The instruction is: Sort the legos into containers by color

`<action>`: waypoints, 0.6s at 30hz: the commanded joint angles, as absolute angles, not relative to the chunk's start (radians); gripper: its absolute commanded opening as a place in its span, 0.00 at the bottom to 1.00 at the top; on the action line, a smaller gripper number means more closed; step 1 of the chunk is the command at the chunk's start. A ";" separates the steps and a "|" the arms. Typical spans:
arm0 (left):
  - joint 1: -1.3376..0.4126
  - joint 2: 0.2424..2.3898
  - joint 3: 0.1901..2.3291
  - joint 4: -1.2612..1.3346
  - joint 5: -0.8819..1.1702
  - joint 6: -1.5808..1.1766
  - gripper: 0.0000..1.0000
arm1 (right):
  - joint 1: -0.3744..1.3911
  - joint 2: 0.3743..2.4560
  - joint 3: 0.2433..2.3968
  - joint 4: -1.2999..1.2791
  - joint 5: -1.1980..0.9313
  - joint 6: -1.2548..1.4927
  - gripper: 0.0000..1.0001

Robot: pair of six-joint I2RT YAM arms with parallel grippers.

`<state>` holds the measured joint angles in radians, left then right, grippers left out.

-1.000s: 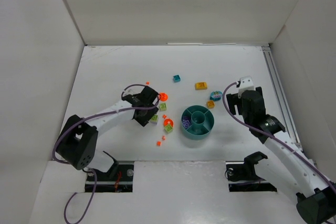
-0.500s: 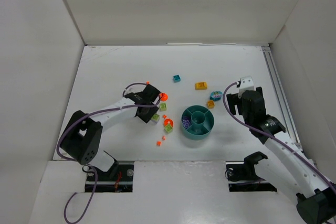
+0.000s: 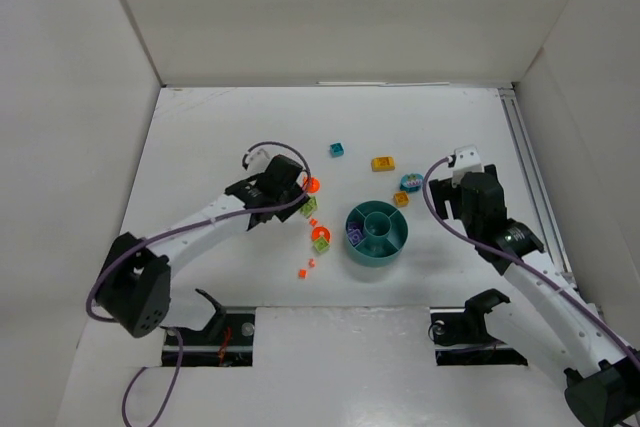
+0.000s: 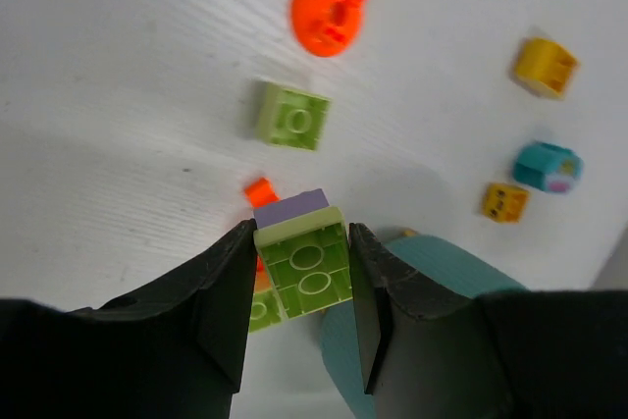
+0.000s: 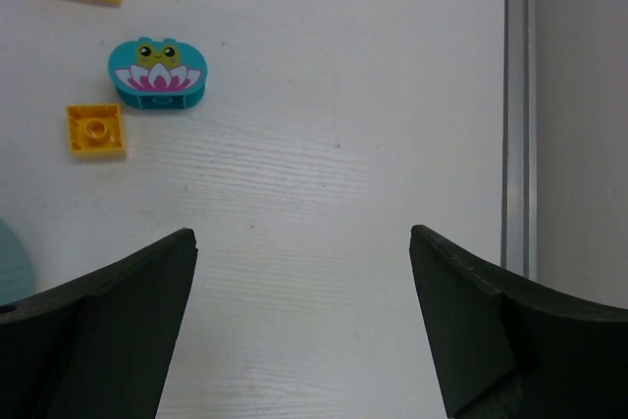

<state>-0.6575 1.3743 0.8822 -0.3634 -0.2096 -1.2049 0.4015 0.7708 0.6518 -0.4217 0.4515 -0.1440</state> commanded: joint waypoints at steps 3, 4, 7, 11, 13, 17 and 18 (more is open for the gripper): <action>-0.673 1.088 0.818 0.018 -0.067 -0.791 0.00 | 0.411 0.735 0.615 -0.289 0.226 -0.239 0.94; -0.673 1.051 0.771 0.079 -0.013 -0.664 0.00 | 0.411 0.724 0.615 -0.253 0.172 -0.274 0.94; -0.673 0.923 0.701 0.271 0.181 -0.505 0.00 | 0.411 0.700 0.624 -0.178 -0.107 -0.351 0.94; -0.673 0.833 0.638 0.420 0.437 -0.342 0.10 | 0.411 0.699 0.676 -0.112 -0.553 -0.417 0.94; -0.673 0.833 0.629 0.487 0.604 -0.287 0.10 | 0.411 0.729 0.707 -0.101 -0.746 -0.417 0.94; -0.673 0.857 0.647 0.497 0.810 -0.191 0.05 | 0.411 0.810 0.779 -0.037 -1.013 -0.388 0.94; -0.673 0.857 0.647 0.515 0.852 -0.180 0.04 | 0.420 0.810 0.797 -0.023 -1.044 -0.377 0.94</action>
